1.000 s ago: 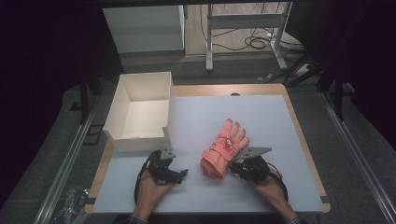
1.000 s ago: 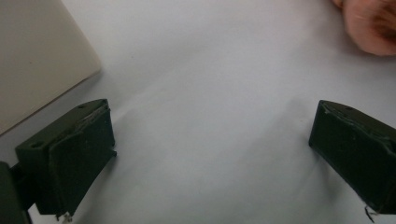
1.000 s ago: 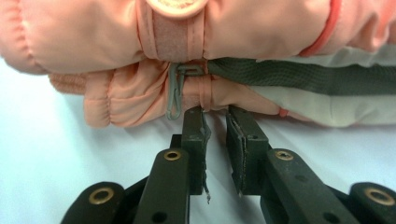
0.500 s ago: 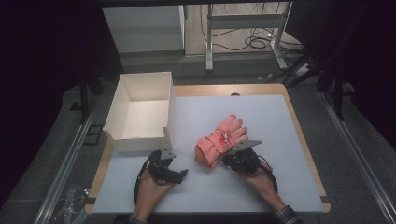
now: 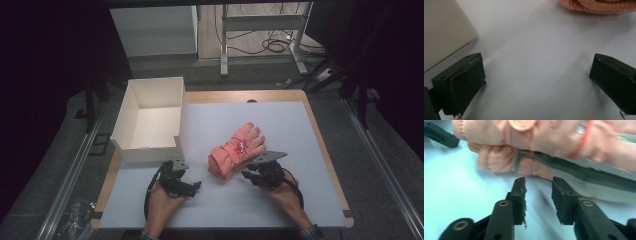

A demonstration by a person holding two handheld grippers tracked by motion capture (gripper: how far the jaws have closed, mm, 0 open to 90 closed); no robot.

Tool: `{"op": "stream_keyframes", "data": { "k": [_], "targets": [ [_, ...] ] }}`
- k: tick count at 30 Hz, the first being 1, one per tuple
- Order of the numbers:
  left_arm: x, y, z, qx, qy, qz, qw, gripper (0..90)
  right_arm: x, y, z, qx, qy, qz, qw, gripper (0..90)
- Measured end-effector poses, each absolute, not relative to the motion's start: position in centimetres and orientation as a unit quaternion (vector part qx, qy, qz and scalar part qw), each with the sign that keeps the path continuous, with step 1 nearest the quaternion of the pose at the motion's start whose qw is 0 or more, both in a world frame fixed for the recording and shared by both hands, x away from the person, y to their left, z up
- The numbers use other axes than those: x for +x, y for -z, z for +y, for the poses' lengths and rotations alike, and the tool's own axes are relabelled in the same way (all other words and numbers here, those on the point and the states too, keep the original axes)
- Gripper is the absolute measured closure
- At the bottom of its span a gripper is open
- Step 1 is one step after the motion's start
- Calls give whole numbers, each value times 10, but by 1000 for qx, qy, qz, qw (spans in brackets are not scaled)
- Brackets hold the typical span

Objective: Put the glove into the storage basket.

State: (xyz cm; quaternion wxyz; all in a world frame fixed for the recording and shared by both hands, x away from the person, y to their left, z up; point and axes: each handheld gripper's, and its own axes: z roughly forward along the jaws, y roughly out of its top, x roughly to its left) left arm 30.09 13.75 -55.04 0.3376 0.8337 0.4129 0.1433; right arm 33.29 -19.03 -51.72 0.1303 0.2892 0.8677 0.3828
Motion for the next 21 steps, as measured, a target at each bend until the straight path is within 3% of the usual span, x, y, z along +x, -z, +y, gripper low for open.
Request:
{"op": "stream_keyframes", "data": {
  "k": [14, 21],
  "targets": [
    [302, 549, 137, 836, -141, 410, 336, 7, 329, 523, -281, 392, -381, 819, 172, 361],
    [304, 525, 127, 843, -105, 378, 367, 12, 331, 527, -299, 421, -367, 809, 182, 277]
  ]
}}
